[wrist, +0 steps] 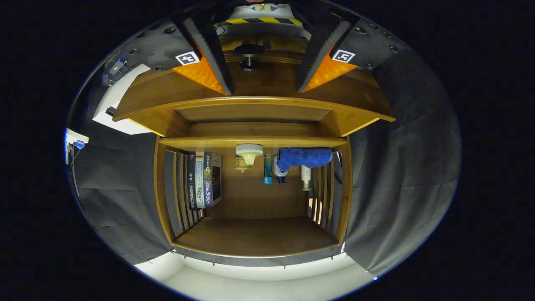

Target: Pull open the drawer, take out the items inside it, and place them on the countertop above the cabinet.

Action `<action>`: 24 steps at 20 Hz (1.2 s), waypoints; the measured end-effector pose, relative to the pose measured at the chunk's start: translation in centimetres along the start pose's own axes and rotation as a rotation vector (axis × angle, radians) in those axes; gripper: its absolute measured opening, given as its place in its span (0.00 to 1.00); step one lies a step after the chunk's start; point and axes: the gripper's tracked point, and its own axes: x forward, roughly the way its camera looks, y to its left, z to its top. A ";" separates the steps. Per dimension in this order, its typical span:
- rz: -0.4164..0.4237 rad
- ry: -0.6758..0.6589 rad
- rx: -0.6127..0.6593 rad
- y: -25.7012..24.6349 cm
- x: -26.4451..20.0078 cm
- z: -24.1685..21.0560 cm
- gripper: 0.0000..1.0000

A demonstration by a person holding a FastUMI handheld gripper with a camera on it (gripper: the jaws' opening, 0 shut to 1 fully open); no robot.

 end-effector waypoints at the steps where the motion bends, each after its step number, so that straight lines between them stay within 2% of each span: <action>1: -0.008 0.007 -0.002 -0.2 0.1 -0.4 0.99; 5: -0.025 -0.026 -0.021 -0.3 0.2 -0.4 0.99; 9: -0.084 -0.040 -0.081 -0.5 0.7 -0.7 0.99; 15: -0.072 -0.040 -0.070 -0.6 1.9 -0.5 0.98; 24: -0.070 -0.028 -0.040 -0.7 7.7 0.8 0.98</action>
